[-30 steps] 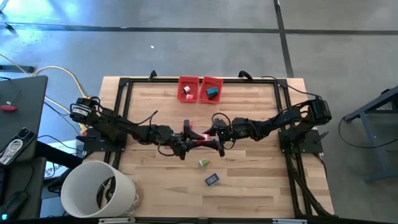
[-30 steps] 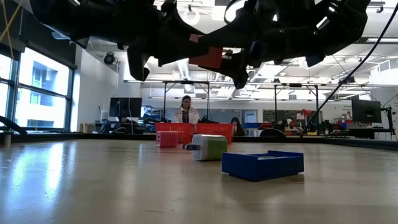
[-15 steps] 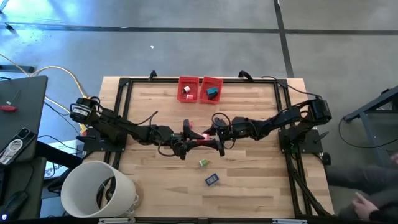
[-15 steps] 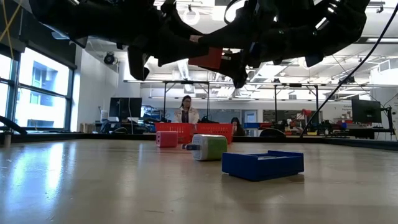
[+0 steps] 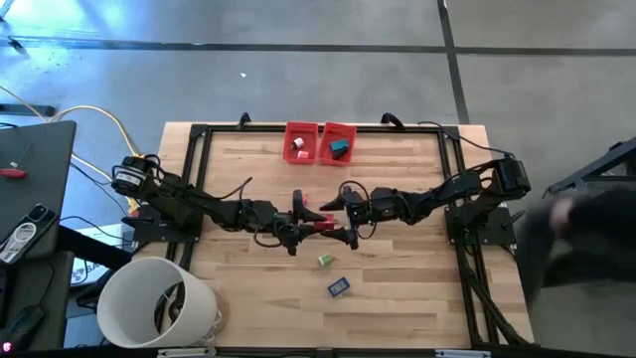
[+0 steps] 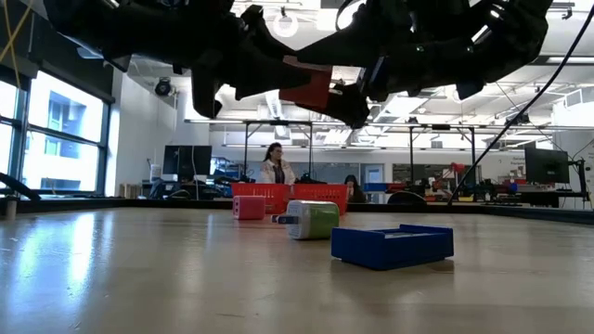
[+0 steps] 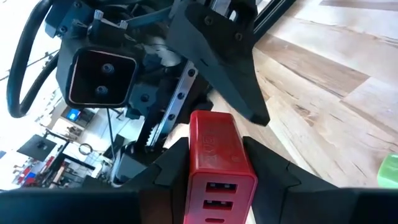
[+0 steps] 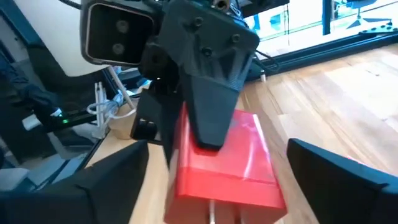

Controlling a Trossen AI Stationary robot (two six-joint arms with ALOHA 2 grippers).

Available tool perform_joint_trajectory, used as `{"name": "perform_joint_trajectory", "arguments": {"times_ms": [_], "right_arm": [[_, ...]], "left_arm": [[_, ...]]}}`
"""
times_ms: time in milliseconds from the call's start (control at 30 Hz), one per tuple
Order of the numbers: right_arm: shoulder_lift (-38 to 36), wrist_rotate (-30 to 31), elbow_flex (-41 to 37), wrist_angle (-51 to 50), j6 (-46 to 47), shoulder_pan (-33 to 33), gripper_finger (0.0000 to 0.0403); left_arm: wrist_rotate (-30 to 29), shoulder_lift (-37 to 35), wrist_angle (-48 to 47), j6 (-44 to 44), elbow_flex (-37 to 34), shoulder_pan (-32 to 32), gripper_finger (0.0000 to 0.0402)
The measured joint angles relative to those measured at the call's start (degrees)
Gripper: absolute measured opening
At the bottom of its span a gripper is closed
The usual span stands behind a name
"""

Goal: Pick & Place Office items
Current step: Put the red charger adapter into the left red basket

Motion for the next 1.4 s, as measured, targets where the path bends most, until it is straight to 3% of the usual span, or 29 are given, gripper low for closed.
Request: {"name": "perform_joint_trajectory", "arguments": {"times_ms": [133,367,433,533,900,1233,1400], "right_arm": [[0.00,0.37,0.00,-0.01,-1.59,0.84,0.0397],[-0.56,0.43,-0.02,-3.23,-4.45,1.95,0.0381],[-1.26,0.98,-0.04,-4.73,-4.46,1.96,0.0379],[-3.02,3.08,-0.04,-9.37,-4.52,1.97,0.0379],[-12.48,13.95,-0.07,-28.15,-2.48,3.27,0.0381],[-19.41,22.20,-0.12,-40.73,1.91,8.46,0.0381],[-19.41,23.37,-0.09,-42.97,2.48,9.72,0.0381]], "left_arm": [[-0.02,0.00,0.02,-0.20,0.00,-0.01,0.0114],[-2.87,0.00,0.11,-1.70,0.00,-0.01,0.0114],[-4.16,0.00,0.18,-6.56,0.00,-0.20,0.0114],[-8.34,0.02,0.19,-13.30,0.00,-1.06,0.0114],[-25.81,-0.24,-0.17,-19.48,0.00,-0.24,0.0114],[-26.56,-0.25,-1.69,-19.26,1.20,6.44,0.0114],[-28.24,-0.26,-14.37,-22.68,7.22,9.99,0.0114]]}}
